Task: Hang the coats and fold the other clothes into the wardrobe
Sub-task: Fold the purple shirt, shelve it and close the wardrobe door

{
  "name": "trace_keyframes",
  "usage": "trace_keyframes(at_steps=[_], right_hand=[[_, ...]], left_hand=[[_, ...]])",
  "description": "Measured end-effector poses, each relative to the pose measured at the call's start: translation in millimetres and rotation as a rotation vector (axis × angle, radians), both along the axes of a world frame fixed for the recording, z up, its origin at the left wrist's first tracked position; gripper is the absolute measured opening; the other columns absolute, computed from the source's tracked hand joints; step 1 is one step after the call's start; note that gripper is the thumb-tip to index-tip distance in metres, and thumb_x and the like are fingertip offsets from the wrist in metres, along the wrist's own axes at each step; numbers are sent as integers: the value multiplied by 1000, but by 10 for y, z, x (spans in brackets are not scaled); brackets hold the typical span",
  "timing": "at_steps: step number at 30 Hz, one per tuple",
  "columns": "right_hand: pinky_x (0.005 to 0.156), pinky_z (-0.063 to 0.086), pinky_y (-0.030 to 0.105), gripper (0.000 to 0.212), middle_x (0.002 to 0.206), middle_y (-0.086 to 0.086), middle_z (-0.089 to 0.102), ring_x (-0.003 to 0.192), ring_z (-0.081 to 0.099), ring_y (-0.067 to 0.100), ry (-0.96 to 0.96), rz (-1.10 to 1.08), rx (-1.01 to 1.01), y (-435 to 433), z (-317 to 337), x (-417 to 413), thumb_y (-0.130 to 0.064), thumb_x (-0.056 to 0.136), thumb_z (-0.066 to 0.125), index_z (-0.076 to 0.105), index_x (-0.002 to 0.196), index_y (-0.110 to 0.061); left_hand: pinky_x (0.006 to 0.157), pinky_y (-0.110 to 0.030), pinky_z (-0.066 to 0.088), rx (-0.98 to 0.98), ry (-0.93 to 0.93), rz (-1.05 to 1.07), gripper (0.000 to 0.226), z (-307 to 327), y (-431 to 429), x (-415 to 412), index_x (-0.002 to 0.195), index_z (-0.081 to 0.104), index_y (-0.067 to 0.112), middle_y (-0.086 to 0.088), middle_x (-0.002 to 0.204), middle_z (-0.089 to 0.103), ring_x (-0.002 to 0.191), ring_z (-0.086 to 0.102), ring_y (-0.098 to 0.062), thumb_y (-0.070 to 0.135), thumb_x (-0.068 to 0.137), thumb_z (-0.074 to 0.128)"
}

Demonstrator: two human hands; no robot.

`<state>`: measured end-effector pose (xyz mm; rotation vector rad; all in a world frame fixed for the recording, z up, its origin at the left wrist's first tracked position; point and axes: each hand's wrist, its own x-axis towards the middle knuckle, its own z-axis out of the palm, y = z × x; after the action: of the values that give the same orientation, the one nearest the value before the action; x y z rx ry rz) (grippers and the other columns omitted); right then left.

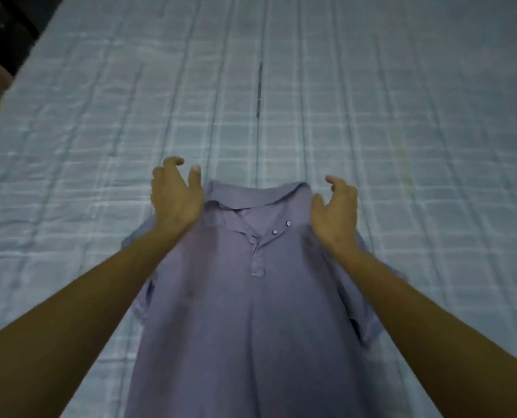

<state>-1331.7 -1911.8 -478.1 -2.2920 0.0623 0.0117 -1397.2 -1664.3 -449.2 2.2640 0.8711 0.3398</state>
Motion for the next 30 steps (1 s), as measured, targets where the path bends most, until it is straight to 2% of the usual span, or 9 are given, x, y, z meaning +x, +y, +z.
trace_keyframes(at_steps=[3,6,11,14,17,21,25,27,30], right_hand=[[99,37,38,37,122,12,52,114,46,23,-89,82,8,-64,-612,-315,-20,90,47,53,124,-8],[97,39,40,37,122,9,55,113,48,23,-102,150,-74,-107,-1018,-516,-27,92,46,53,124,-10],[111,26,51,54,145,15,38,136,31,34,-89,296,-413,12,-1386,-770,-46,91,35,46,134,-17],[110,24,53,52,147,18,32,134,28,33,-196,186,-316,150,-1338,-733,-38,89,49,39,136,-19],[112,22,51,66,149,17,29,137,27,31,-239,10,-157,247,-1262,-474,-37,86,57,28,141,-15],[111,29,49,71,147,5,40,135,36,23,-54,-35,15,260,-1284,-108,-48,86,48,28,146,-15],[103,40,27,52,130,-4,53,121,48,7,-221,249,43,366,-1269,-119,-35,89,54,48,135,-13],[97,42,23,51,127,-5,53,115,50,5,-251,245,63,432,-1321,-106,-26,86,57,48,135,-14],[88,48,30,55,119,-3,56,105,56,13,-155,52,89,521,-1306,57,-25,82,55,41,135,-21]], left_hand=[[98,-42,36,102,-29,-142,37,-536,-222,-377,125,48,4,-20,120,52,112,48,-35,27,96,48],[96,-40,36,147,76,-234,41,-973,-286,-720,127,46,4,-17,122,53,111,49,-33,28,94,50],[104,-49,29,244,246,-382,63,-1481,-352,-897,137,37,12,-14,142,35,128,35,-33,54,90,33],[109,-49,19,306,173,-382,63,-1544,-338,-704,143,26,18,-12,152,20,139,19,-29,52,91,38],[111,-57,19,290,36,-349,67,-1525,-291,-363,145,18,16,-17,154,15,141,16,-33,43,91,48],[110,-60,17,334,-34,-289,71,-1718,-199,-174,144,21,14,-24,151,20,139,19,-37,39,87,57],[113,-53,16,259,-23,-163,79,-1859,-131,-234,144,20,12,-18,147,33,135,28,-32,50,84,53],[111,-55,20,203,-102,-118,75,-1840,-158,-229,141,27,5,-17,140,43,129,30,-25,37,85,63],[109,-54,25,192,-190,-80,61,-1794,-188,-240,136,37,0,-18,132,51,122,30,-21,17,84,65]])
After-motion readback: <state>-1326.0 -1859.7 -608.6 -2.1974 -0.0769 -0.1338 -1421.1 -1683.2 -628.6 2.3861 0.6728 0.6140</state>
